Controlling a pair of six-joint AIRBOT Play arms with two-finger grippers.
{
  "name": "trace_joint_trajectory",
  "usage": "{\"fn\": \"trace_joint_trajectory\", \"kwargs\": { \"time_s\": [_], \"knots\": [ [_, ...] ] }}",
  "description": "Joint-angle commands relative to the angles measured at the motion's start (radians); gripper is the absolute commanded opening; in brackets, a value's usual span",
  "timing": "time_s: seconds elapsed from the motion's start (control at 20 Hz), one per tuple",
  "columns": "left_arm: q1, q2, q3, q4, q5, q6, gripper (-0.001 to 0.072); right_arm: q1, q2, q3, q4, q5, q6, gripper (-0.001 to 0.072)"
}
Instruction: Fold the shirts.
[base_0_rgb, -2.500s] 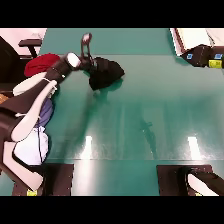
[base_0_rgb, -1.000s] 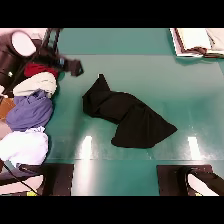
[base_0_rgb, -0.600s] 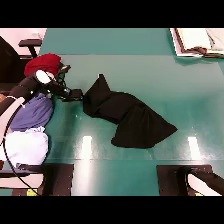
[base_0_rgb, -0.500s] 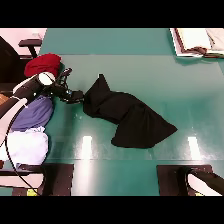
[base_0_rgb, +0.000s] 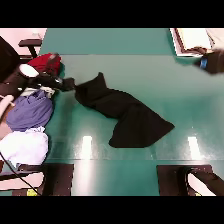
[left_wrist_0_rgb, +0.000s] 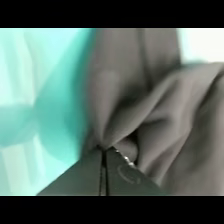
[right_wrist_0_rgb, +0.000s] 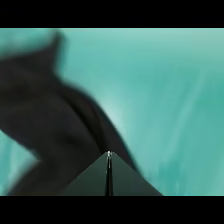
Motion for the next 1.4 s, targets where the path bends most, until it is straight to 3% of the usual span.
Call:
{"fn": "trace_joint_trajectory", "kwargs": {
  "time_s": [0.0,0.1,0.15,0.2,0.25,0.3,0.45,0.65,0.95,1.1,1.15,1.35],
  "knots": [
    [0.079,0.096,0.048,0.033,-0.008,0.037,0.0022,-0.099,0.085,-0.286,-0.051,0.068,0.029,0.0019],
    [0.1,0.115,0.049,0.055,-0.017,0.037,0.0022,-0.202,0.119,-0.459,-0.039,0.05,0.037,0.002],
    [0.1,0.115,0.048,0.062,-0.027,0.037,0.0022,-0.258,0.123,-0.543,-0.008,0.039,0.037,0.0083],
    [0.1,0.115,0.048,0.075,-0.034,0.037,0.0022,-0.307,0.117,-0.616,0.036,0.023,0.035,0.0341],
    [0.1,0.114,0.048,0.075,-0.042,0.035,0.0023,-0.352,0.101,-0.686,0.092,-0.001,0.035,0.0507],
    [0.1,0.114,0.048,0.076,-0.045,0.035,0.0022,-0.379,0.076,-0.74,0.138,-0.031,0.026,0.0503],
    [0.1,0.114,0.048,0.076,-0.054,0.033,0.0023,-0.356,-0.034,-0.843,0.293,-0.17,-0.072,0.0383],
    [0.1,0.114,0.048,0.076,-0.056,0.032,0.0022,-0.174,-0.209,-0.818,0.377,-0.378,-0.078,0.0383],
    [0.1,0.114,0.048,0.076,-0.061,0.032,0.0023,0.078,-0.466,-0.605,0.375,-0.454,-0.073,0.0374],
    [0.1,0.116,0.049,0.075,-0.071,0.032,0.0023,0.142,-0.55,-0.504,0.364,-0.437,-0.087,0.007],
    [0.1,0.12,0.05,0.075,-0.084,0.032,0.0023,0.151,-0.554,-0.468,0.364,-0.432,-0.098,0.0019],
    [0.1,0.189,0.138,0.076,-0.107,0.033,0.0022,0.107,-0.426,-0.255,0.272,-0.375,-0.104,0.0019]
  ]
}}
